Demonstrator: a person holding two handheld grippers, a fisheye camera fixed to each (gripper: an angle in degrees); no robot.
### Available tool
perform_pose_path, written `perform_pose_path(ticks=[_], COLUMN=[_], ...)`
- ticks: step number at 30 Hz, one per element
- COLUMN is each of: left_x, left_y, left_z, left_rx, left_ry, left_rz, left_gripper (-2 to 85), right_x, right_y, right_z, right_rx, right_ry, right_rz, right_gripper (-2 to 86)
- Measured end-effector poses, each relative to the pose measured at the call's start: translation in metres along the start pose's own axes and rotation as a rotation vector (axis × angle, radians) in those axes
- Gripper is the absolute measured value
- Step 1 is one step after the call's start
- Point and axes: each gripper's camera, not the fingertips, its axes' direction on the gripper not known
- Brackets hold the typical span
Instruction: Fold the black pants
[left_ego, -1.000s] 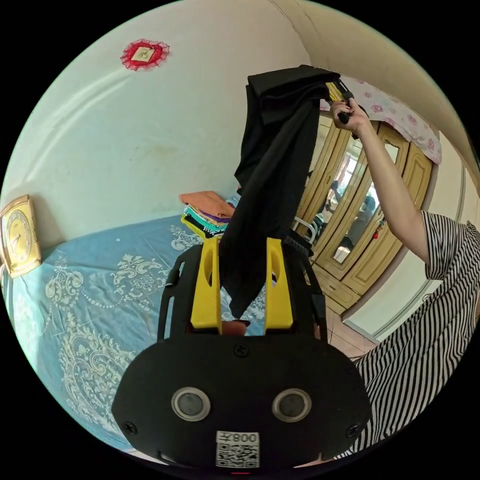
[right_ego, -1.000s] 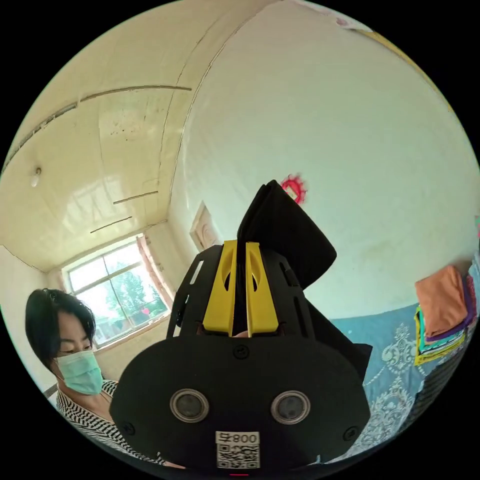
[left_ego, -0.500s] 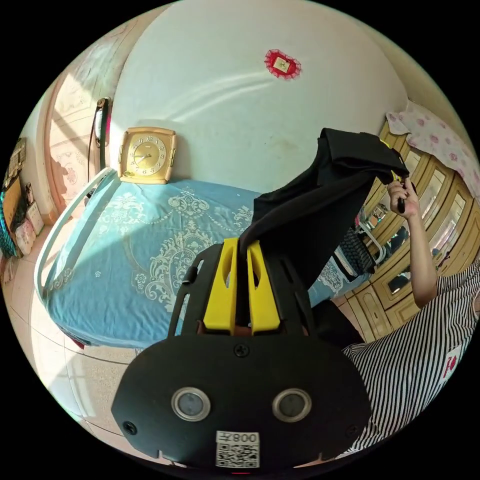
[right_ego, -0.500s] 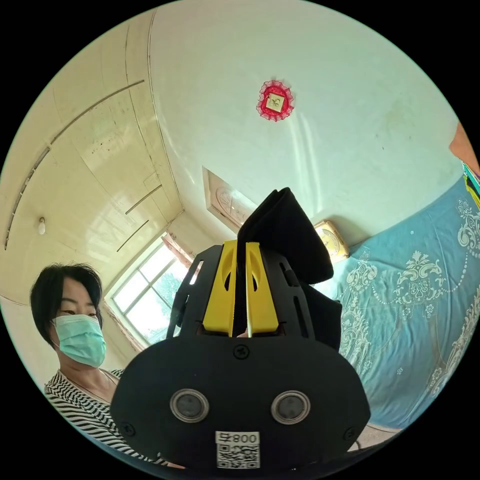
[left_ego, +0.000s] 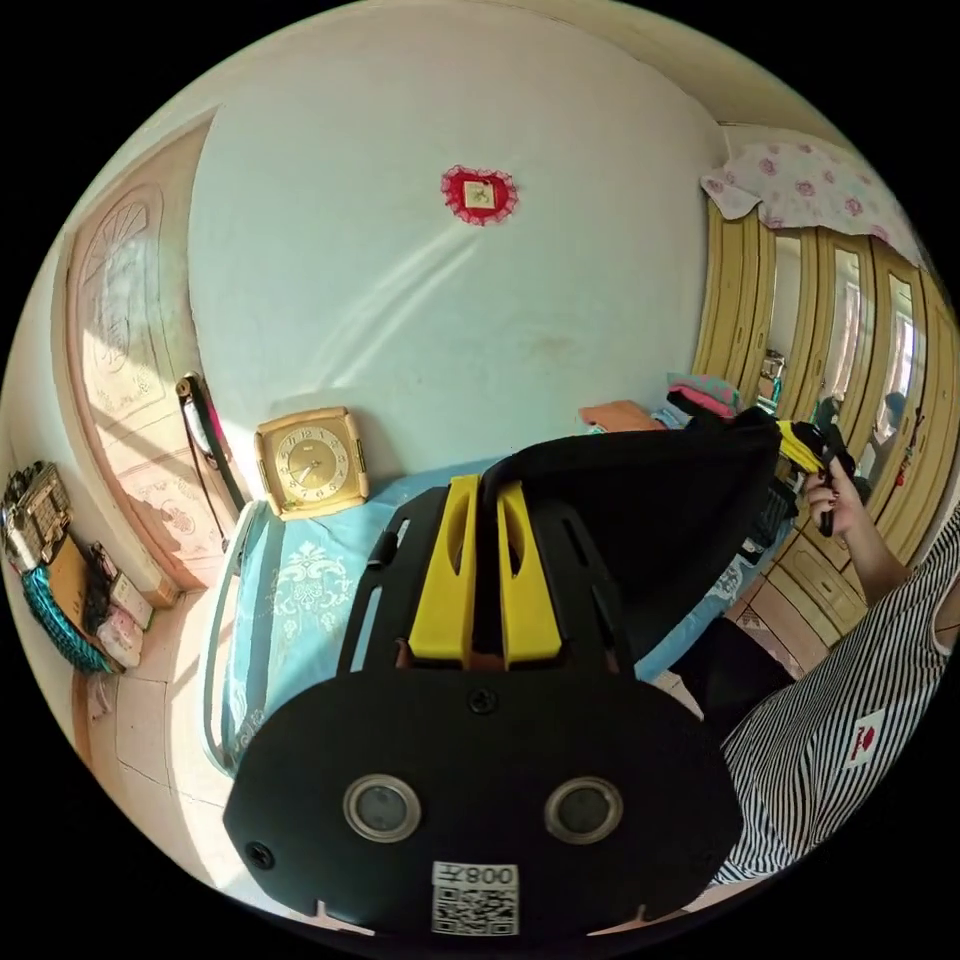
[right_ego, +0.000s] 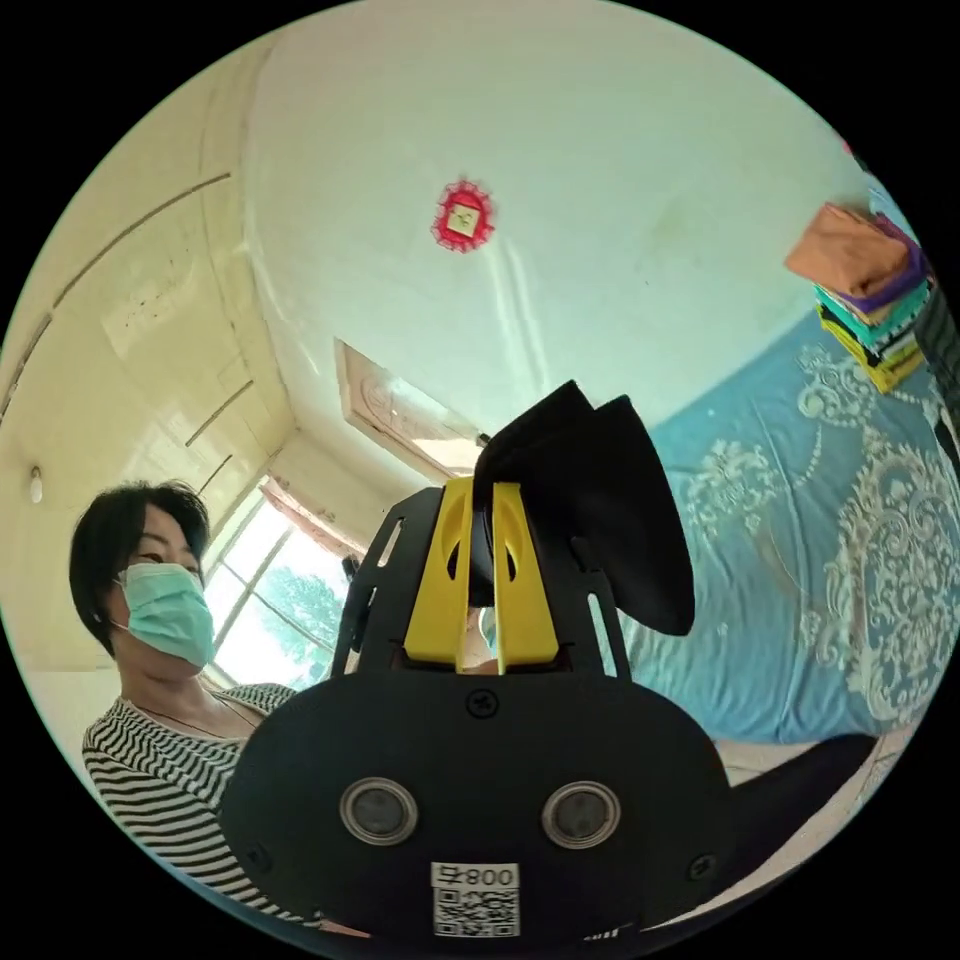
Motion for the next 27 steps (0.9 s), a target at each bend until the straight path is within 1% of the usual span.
perform_pose_path(ticks=[1,2,3,4,5,6,8,11,12,16,20,23,25,26,27], left_x=[-0.009,-0.014,-0.021,-0.026,-0.028,-0.030,-0.035,-0.047,-0.051,-0.066,-0.074,-0.083,-0.091,-0.093,-0.098], left_y=[0.002,0.005,0.016,0.032,0.040,0.055,0.071,0.083,0.085,0.093,0.100,0.107,0.113,0.115,0.118], left_z=[0.033,0.051,0.086,0.120,0.133,0.153,0.165,0.167,0.166,0.164,0.165,0.169,0.173,0.173,0.175], left_rx=[-0.103,-0.158,-0.263,-0.385,-0.443,-0.513,-0.527,-0.494,-0.491,-0.486,-0.500,-0.508,-0.514,-0.514,-0.520], left_ry=[0.027,0.047,0.060,0.061,0.061,0.058,0.097,0.141,0.142,0.149,0.155,0.170,0.183,0.184,0.190], left_rz=[-0.032,-0.052,-0.085,-0.117,-0.132,-0.153,-0.198,-0.261,-0.264,-0.264,-0.240,-0.246,-0.256,-0.258,-0.262], left_gripper=[0.9,0.9,1.0,1.0,1.1,1.1,1.2,1.3,1.3,1.3,1.4,1.3,1.2,1.2,1.2], right_x=[0.027,0.042,0.074,0.097,0.105,0.115,0.117,0.110,0.109,0.119,0.136,0.159,0.191,0.200,0.216], right_y=[0.008,0.013,0.025,0.036,0.040,0.042,0.030,-0.011,-0.030,-0.093,-0.145,-0.172,-0.180,-0.180,-0.178], right_z=[0.012,0.018,0.025,0.030,0.032,0.035,0.047,0.094,0.120,0.212,0.272,0.325,0.365,0.373,0.387], right_rx=[-0.075,-0.121,-0.169,-0.200,-0.195,-0.163,-0.163,-0.277,-0.331,-0.484,-0.548,-0.690,-0.861,-0.904,-0.987], right_ry=[0.114,0.171,0.235,0.282,0.280,0.234,0.277,0.411,0.467,0.544,0.539,0.639,0.673,0.672,0.643], right_rz=[0.044,0.094,0.220,0.290,0.318,0.330,0.282,0.119,0.046,-0.141,-0.192,-0.244,-0.195,-0.171,-0.112], right_gripper=[1.3,1.0,0.8,0.7,0.6,0.7,1.0,2.7,4.5,8.2,8.4,9.3,11.1,11.4,12.0])
